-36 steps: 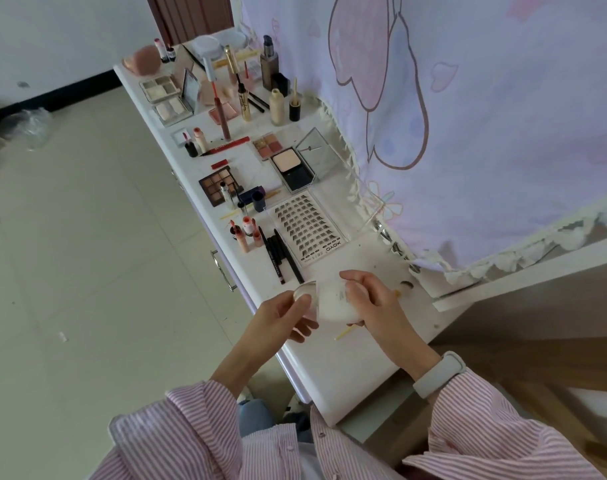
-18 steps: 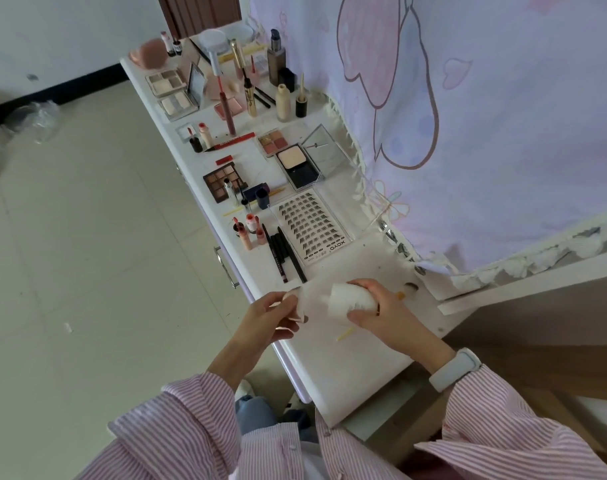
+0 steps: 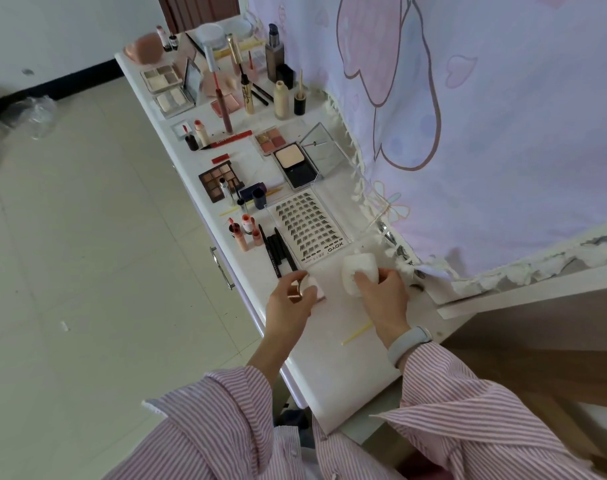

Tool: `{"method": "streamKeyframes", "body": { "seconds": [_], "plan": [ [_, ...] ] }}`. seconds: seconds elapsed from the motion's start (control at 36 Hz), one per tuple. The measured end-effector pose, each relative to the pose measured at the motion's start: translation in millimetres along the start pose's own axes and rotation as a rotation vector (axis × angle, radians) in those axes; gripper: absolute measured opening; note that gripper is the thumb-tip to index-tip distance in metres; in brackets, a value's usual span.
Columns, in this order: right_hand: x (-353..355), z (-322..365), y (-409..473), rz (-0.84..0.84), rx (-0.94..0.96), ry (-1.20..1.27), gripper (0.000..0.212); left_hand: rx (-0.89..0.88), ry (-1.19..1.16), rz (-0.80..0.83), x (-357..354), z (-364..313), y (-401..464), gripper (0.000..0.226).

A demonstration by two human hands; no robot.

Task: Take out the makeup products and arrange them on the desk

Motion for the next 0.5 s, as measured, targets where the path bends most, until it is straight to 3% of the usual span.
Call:
{"method": "streamKeyframes", "body": {
  "seconds": [0.19, 0.28, 0.36, 0.5],
  "plan": [
    [11.8, -5.3, -8.0, -0.020, 0.146, -0.134, 0.029, -0.105, 0.259, -0.100, -14.3, -11.0, 5.6, 0.028],
    [20.3, 2.1, -26.5, -0.024, 0.395, -0.317, 0.022, -0.132, 0.318, -0.107, -19.5, -9.4, 4.7, 0.027],
    [13.9, -1.4, -44.2, 0.025, 0.663, -0.610, 0.029, -0.159, 0.364, -0.124, -22.3, -8.6, 1.8, 0.027],
    [-1.9, -21.9, -56.2, 0.163, 0.834, -0.901, 0.051, -0.205, 0.400, -0.123, -26.7, -9.1, -0.9, 0.030]
  ]
}}
Point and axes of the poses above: each hand's wrist, its own y-axis towards the middle knuckle, its own x-axis out of the back of the hand, z = x × y, the point moved 9 cm from there along y, towards the middle knuckle, and after that the axes turned 2 degrees about x, right-handed, at the moved point
